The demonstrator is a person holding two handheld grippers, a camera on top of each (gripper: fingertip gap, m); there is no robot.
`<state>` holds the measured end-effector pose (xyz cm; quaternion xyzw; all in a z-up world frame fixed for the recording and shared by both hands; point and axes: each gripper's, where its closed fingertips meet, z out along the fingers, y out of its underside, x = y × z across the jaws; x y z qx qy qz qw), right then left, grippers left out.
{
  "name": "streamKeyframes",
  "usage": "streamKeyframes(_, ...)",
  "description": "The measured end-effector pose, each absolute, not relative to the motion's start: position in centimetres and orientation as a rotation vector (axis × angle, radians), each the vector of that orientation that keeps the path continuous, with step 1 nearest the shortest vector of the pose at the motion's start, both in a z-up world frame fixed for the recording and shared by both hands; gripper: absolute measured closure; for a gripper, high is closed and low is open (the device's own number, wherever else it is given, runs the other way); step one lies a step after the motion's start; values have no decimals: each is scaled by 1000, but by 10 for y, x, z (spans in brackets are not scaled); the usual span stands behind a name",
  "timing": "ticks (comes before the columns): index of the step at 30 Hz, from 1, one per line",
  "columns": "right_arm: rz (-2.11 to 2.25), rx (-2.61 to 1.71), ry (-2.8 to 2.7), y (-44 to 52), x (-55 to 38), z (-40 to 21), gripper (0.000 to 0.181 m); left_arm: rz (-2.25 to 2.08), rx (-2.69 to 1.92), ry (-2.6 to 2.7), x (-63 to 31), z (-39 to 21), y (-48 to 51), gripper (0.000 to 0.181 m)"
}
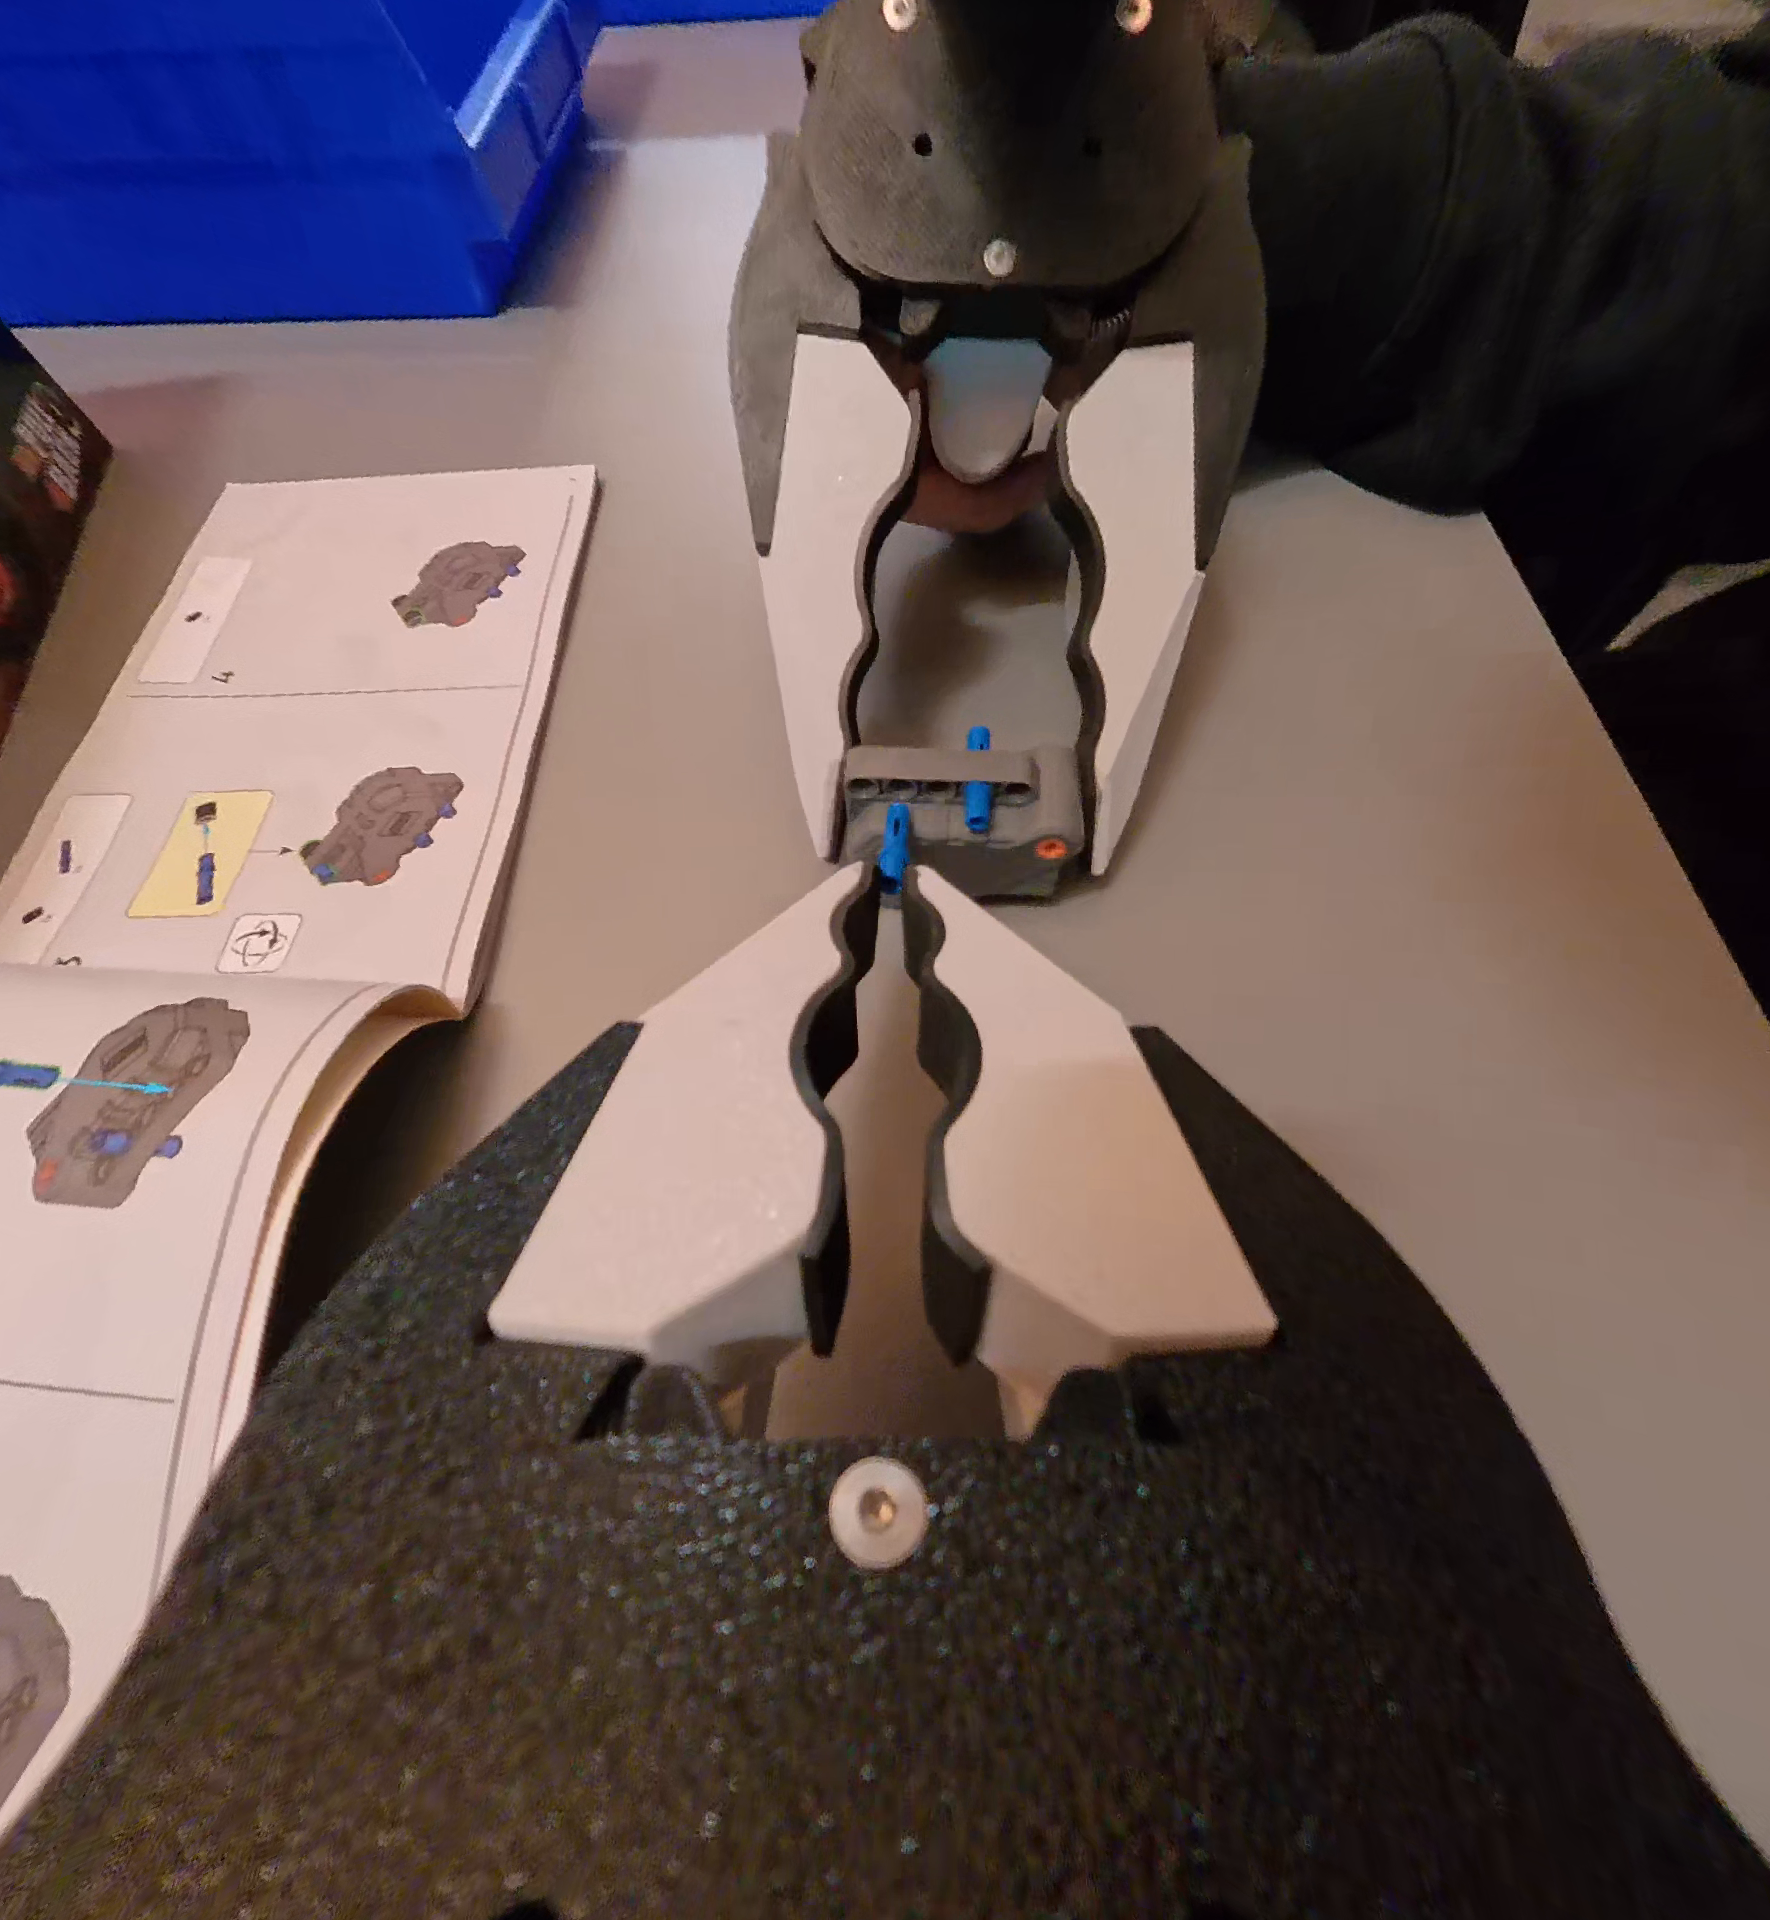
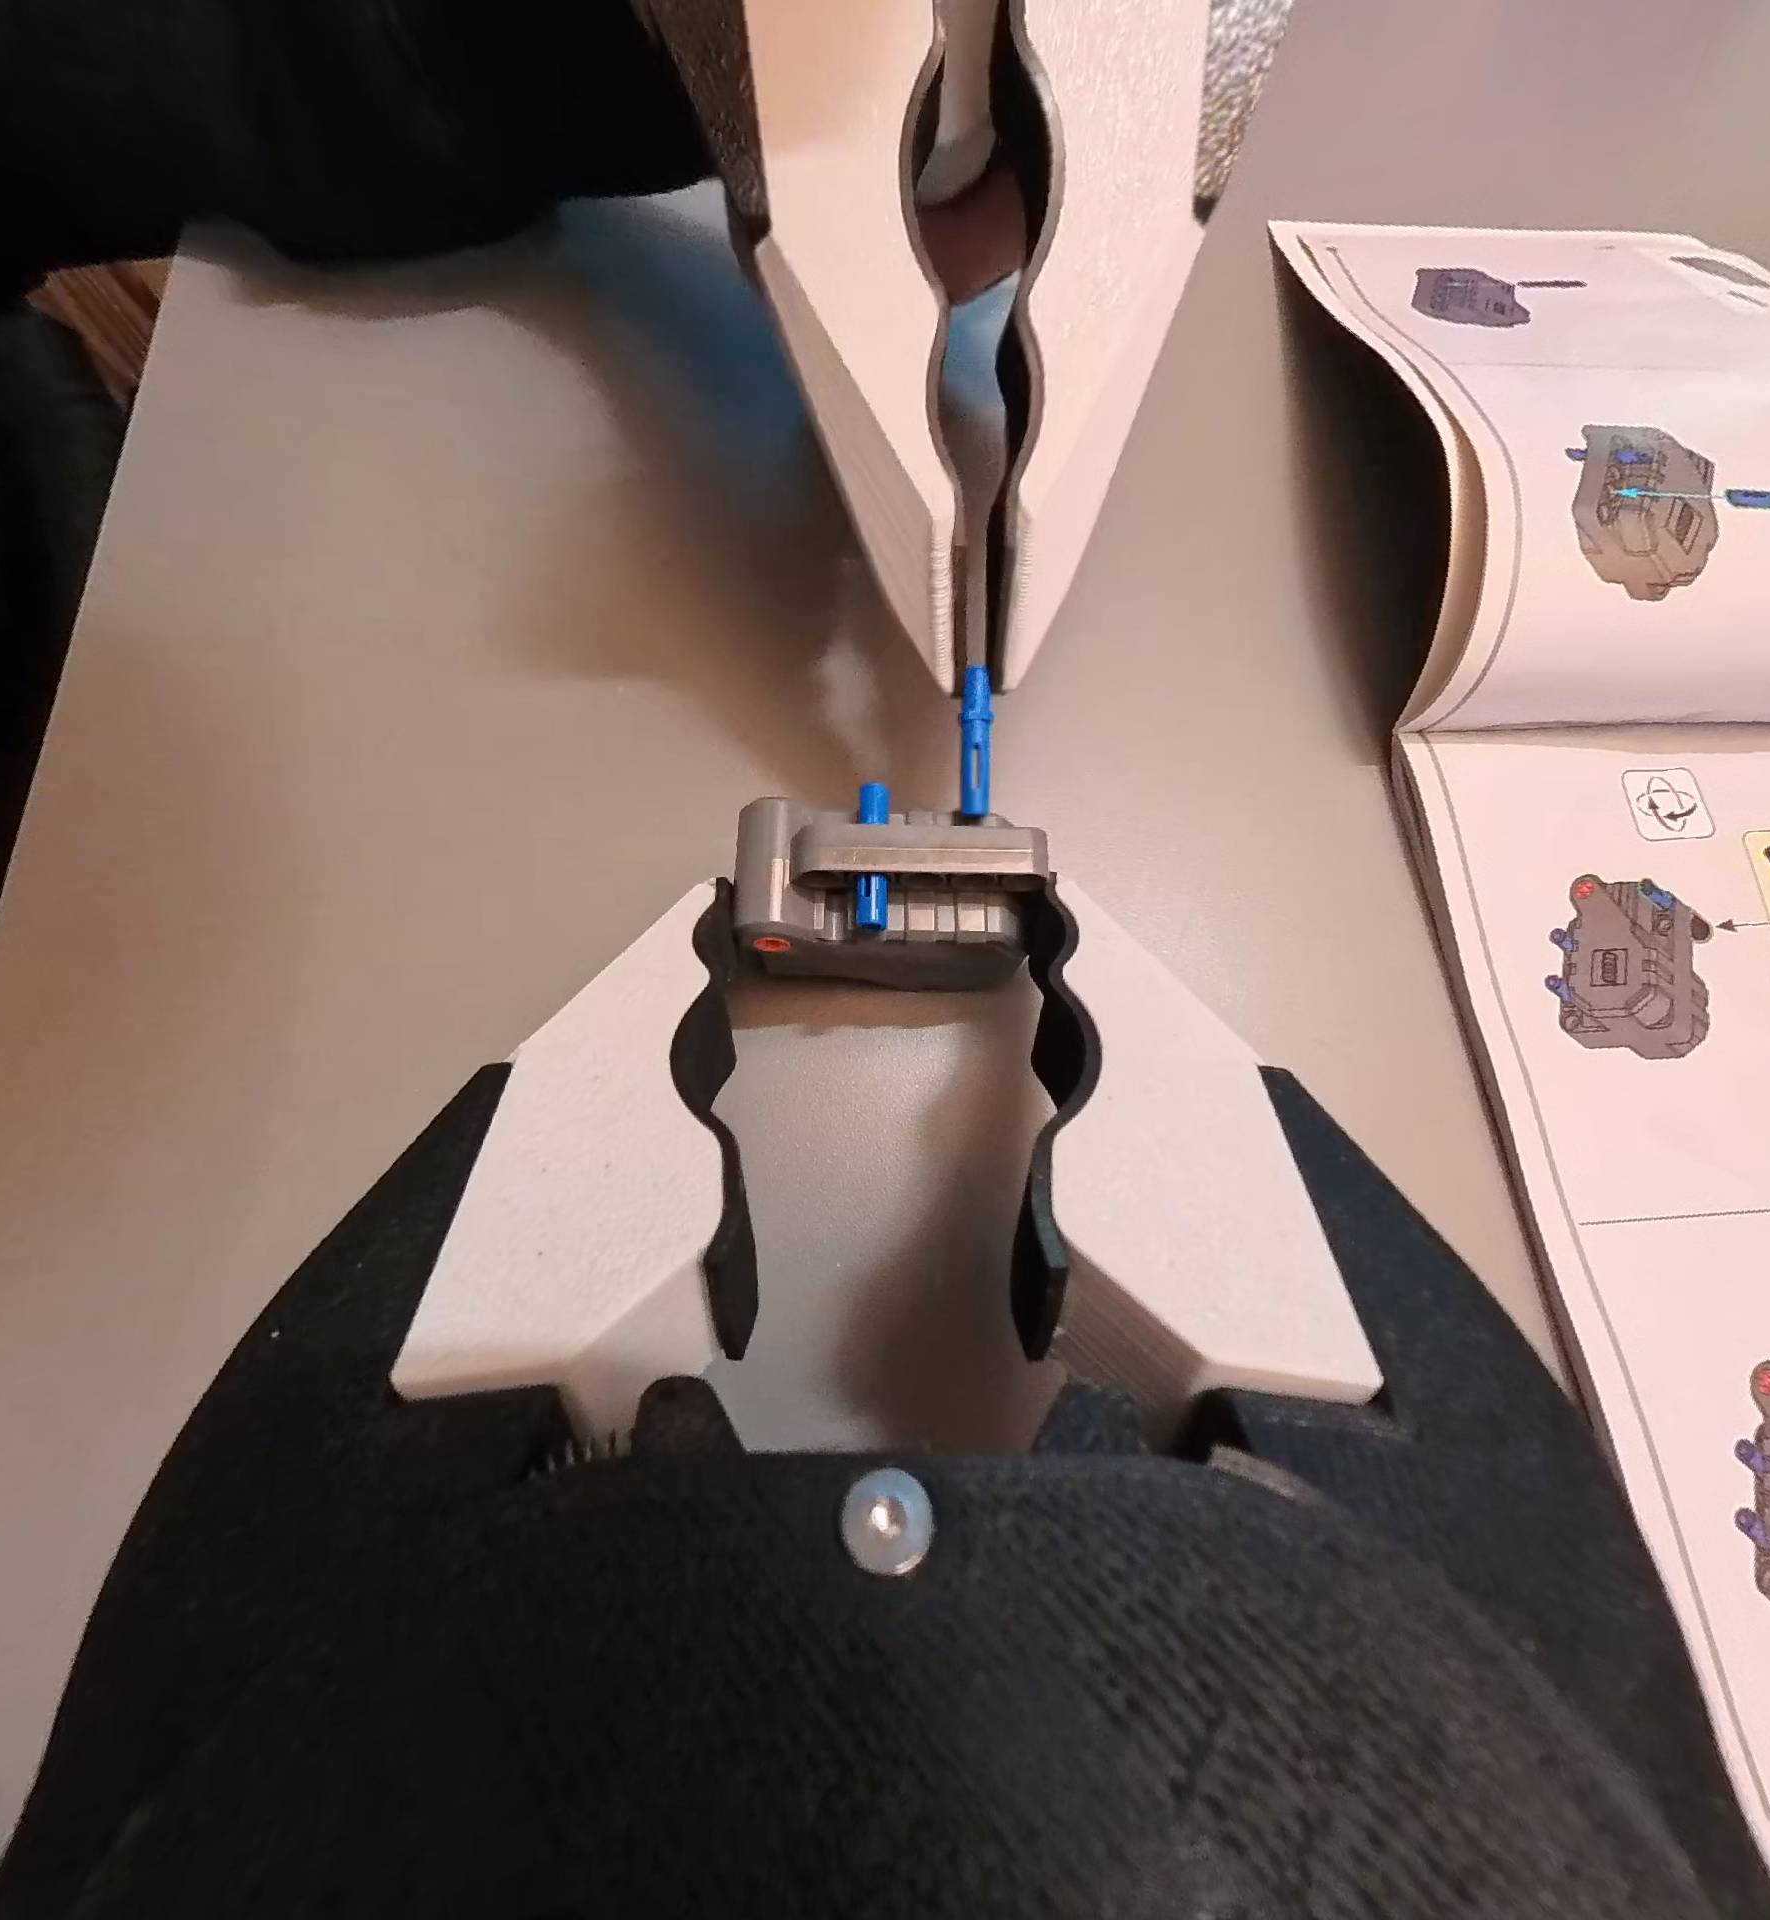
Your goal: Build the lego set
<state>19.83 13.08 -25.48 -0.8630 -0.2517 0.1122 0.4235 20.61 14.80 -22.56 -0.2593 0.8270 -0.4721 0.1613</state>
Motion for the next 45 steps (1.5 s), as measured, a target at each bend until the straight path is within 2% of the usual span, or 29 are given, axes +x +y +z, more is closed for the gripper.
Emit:
streamKeyframes(14,278,-2159,-632,131,198,-255,126,-1347,-775,2384,207,-232,144,180)
streamKeyframes(27,287,-2161,-629,131,199,-255,125,-1532,-920,2344,209,-224,142,180)
streamKeyframes(45,282,-2163,-628,130,199,-255,126,-1348,-846,2379,210,-236,142,180)
